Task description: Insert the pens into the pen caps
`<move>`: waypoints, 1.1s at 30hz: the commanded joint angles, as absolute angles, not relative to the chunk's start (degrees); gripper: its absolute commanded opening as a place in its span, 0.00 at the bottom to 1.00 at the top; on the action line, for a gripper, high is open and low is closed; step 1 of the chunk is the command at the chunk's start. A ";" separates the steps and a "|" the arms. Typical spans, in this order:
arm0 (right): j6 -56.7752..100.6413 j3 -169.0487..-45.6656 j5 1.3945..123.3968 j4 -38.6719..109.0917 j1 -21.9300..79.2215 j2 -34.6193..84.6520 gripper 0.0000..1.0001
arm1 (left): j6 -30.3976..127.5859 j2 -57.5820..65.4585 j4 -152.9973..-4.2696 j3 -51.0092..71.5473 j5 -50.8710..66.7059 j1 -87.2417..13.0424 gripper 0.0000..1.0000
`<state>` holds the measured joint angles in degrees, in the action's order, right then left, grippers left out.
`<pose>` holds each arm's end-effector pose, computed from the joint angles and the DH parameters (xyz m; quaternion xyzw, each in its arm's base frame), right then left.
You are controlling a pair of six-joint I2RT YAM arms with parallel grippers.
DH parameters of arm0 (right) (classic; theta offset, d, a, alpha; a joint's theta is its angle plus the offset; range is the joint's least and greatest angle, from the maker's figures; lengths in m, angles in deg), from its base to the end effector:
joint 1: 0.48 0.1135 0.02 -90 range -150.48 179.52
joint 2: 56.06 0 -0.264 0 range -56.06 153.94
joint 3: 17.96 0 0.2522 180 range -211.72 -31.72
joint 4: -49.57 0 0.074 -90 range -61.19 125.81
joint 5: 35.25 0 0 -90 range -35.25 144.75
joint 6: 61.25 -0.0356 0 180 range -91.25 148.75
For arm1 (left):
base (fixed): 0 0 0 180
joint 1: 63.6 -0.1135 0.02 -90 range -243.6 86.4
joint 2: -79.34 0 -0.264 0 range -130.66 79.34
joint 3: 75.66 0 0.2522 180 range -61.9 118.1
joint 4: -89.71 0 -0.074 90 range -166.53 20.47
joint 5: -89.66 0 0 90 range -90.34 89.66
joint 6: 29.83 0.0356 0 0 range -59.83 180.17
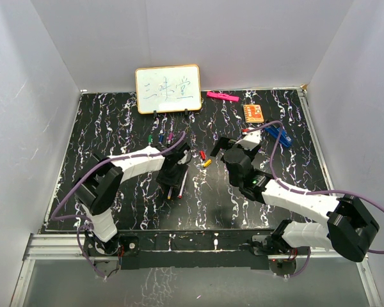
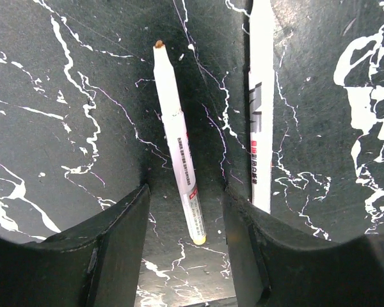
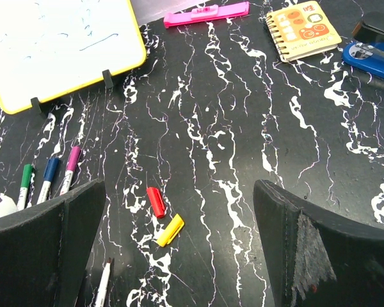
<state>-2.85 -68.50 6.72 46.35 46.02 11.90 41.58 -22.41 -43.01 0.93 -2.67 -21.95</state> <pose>0.1934 0.1654 0.2482 0.1322 0.7748 0.0675 0.6145 0.2513 -0.2216 0.1603 0.1945 0.9688 -0.0592 0.1421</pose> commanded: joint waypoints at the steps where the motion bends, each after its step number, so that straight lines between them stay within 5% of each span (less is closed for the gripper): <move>1: -3.56 -68.99 6.41 47.93 45.75 11.88 0.98 | 41.83 -26.67 -46.27 -0.63 -5.46 -21.94 0.47; 22: -4.28 -67.54 6.24 48.02 45.66 11.53 0.98 | 39.96 -38.70 -49.37 -2.57 -9.96 -20.65 0.26; 33: -4.23 -67.68 5.86 47.91 45.57 11.23 0.98 | 39.96 -37.29 -46.29 -5.45 -9.28 -20.01 0.30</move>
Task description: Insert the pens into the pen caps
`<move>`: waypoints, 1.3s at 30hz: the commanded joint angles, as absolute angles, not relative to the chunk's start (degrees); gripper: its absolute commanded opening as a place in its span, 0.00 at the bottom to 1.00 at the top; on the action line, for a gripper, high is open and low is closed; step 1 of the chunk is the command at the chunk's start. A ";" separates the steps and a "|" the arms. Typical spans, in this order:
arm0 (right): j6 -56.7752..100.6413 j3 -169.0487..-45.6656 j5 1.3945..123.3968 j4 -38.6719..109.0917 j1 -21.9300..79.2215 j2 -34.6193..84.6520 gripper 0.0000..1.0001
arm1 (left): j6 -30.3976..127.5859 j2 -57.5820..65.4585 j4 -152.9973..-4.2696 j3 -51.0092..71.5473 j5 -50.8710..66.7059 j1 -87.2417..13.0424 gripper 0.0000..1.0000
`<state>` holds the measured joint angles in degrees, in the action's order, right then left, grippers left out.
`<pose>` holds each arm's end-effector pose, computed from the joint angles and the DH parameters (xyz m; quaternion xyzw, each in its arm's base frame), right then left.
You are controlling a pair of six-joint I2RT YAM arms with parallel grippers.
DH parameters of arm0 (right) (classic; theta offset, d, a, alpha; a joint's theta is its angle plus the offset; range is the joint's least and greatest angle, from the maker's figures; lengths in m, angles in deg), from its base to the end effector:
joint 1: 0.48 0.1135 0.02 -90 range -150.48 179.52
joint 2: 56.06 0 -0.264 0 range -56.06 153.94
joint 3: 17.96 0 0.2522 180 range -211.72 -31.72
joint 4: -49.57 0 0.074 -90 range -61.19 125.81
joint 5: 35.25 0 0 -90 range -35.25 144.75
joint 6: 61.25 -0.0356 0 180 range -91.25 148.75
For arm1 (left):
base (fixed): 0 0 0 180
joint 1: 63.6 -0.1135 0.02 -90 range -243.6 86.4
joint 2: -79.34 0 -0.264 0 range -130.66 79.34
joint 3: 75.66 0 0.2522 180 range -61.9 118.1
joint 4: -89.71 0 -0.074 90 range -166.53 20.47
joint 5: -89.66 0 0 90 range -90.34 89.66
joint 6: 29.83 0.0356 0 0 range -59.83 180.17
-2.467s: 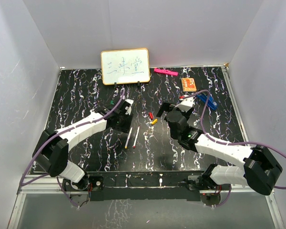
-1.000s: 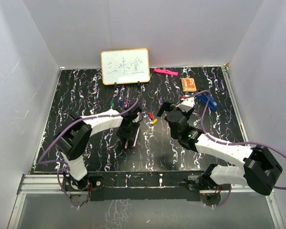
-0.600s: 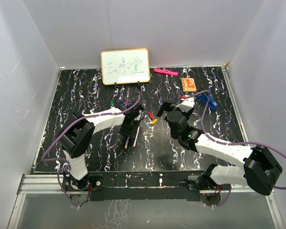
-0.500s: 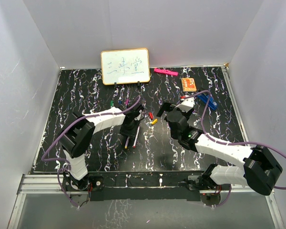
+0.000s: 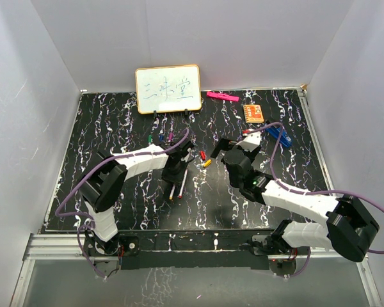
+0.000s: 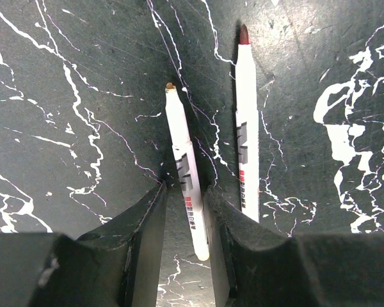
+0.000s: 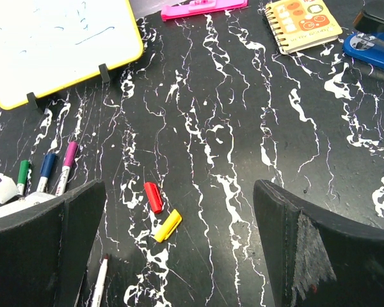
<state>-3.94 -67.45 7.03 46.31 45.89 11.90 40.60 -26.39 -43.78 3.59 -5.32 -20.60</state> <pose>0.1923 0.1636 0.2420 0.1352 0.7786 0.0684 0.6089 0.2576 -0.2360 0.1505 0.1943 0.9688 -0.0400 0.1486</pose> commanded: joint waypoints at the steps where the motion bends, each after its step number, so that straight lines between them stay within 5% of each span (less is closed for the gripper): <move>1: -4.17 -67.73 5.88 47.93 45.57 11.33 0.98 | 40.07 -37.22 -45.99 -5.47 -9.16 -20.01 0.30; 23: -4.38 -67.76 5.09 47.85 45.31 11.54 0.98 | 40.76 -35.83 -38.65 -3.96 -6.65 -19.30 0.24; 31: -5.05 -67.51 5.09 47.77 45.22 11.49 0.98 | 40.74 -36.53 -37.87 -3.91 -6.04 -19.35 0.01; 39: -5.07 -67.57 4.17 45.86 45.13 11.03 0.98 | 41.97 -38.66 -38.63 -1.89 -4.47 -19.30 0.00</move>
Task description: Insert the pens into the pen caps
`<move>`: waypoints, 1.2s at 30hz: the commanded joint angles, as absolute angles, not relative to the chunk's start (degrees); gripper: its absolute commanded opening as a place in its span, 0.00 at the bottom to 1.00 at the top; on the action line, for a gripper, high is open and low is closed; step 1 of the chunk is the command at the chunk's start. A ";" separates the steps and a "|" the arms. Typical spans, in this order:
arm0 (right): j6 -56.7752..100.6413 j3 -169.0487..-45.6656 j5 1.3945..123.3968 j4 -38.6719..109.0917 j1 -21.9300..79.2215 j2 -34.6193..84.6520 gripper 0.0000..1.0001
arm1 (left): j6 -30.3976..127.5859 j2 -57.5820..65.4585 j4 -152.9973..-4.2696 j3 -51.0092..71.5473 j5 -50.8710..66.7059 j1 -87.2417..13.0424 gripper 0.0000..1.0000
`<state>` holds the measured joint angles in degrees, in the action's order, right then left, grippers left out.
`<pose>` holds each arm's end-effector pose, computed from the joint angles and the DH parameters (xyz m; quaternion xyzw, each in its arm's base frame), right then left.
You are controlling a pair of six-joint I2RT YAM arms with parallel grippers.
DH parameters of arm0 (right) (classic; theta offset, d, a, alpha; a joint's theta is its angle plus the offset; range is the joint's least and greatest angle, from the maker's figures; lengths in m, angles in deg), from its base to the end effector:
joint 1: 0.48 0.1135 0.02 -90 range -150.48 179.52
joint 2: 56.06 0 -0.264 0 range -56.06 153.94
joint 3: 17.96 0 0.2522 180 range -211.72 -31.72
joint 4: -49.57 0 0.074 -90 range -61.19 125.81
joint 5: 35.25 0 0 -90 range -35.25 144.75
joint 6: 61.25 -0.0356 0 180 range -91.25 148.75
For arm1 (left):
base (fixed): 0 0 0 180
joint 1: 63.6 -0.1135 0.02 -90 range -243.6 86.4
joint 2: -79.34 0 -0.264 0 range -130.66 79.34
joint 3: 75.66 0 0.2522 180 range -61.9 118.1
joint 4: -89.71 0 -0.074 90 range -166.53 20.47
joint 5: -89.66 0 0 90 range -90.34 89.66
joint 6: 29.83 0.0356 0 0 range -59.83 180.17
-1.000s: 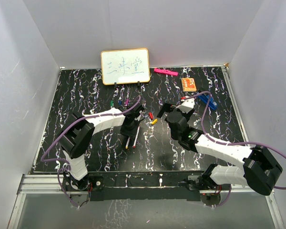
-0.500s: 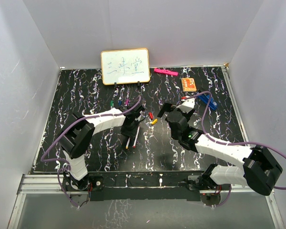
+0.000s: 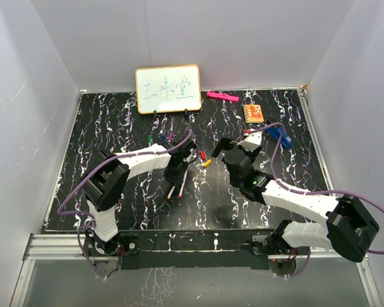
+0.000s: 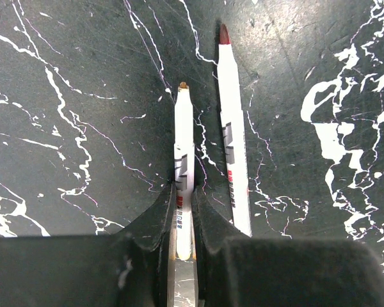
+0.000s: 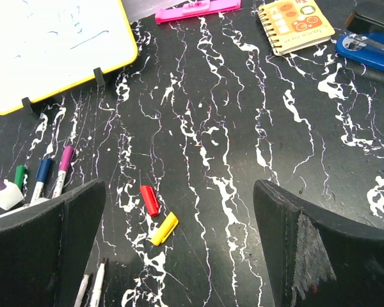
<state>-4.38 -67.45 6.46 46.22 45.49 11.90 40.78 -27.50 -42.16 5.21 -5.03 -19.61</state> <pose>0.1934 0.1619 0.2420 0.1433 0.7766 0.0645 0.6101 0.2561 -0.2432 0.1504 0.2053 0.9681 -0.0381 0.1389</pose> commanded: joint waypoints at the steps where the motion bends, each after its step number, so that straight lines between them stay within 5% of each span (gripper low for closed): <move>1: -5.18 -67.50 4.01 45.25 45.13 11.01 0.98 | 42.05 -38.04 -38.89 -2.02 -4.40 -19.30 0.00; 11: -15.54 -71.76 3.35 31.45 45.13 15.24 0.95 | 43.33 -26.66 -35.53 2.02 -6.39 -19.30 0.00; 25: -22.79 -83.06 11.52 16.67 45.13 28.74 0.61 | 43.89 -13.28 -32.54 5.79 -10.89 -19.30 0.00; 36: -23.92 -87.91 17.05 15.13 45.22 35.00 0.54 | 44.01 -7.58 -34.83 0.57 -11.25 -23.16 0.00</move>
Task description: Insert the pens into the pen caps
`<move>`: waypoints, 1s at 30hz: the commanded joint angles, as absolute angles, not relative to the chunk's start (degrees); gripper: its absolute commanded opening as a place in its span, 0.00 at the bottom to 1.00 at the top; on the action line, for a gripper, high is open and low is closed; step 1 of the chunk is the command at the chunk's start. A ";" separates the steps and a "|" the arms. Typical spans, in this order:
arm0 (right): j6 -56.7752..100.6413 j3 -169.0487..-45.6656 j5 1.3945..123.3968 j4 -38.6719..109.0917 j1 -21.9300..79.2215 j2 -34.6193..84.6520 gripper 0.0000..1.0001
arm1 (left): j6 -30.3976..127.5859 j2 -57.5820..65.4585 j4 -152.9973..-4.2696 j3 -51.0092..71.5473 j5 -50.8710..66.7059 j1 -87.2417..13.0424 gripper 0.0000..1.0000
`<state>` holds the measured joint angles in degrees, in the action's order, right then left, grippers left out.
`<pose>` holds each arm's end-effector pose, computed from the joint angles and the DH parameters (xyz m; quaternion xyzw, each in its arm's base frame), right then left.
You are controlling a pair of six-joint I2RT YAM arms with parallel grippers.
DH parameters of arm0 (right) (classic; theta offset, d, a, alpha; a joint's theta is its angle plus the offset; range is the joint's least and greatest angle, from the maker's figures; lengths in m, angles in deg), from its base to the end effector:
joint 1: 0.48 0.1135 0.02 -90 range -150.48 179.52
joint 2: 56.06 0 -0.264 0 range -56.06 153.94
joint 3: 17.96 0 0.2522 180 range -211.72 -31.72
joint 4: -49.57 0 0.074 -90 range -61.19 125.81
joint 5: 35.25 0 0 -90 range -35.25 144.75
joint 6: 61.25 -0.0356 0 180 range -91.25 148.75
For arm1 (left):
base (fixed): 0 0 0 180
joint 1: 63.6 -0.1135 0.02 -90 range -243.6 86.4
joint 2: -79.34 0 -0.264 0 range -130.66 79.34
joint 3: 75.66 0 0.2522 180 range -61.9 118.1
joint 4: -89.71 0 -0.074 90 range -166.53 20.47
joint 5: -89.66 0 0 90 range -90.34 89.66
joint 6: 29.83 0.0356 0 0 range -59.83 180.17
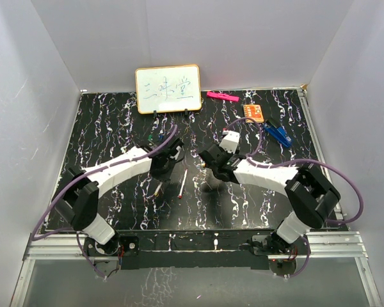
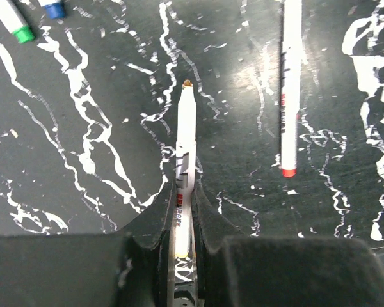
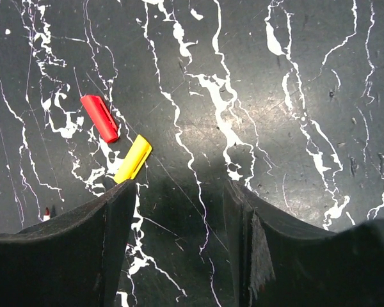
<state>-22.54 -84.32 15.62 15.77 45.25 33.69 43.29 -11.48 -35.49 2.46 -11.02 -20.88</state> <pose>0.2293 0.2030 0.1920 0.1383 0.8983 -0.0135 0.4169 0.2333 -0.2065 0.2213 0.2006 0.9559 -0.0173 0.2139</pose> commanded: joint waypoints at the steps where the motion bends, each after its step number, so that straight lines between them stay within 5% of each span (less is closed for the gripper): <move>1: -23.88 -88.27 17.35 15.02 45.22 35.50 0.54 | 44.15 -7.34 -35.05 0.17 -10.98 -23.55 0.00; 30: -24.99 -97.51 19.73 13.08 45.66 48.26 0.47 | 45.84 -2.92 -39.38 -6.29 -10.35 -27.74 0.00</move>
<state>-23.57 -94.92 20.32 12.89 45.28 48.20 45.23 -5.41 -39.62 -5.24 -9.56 -27.20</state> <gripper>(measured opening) 0.478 0.065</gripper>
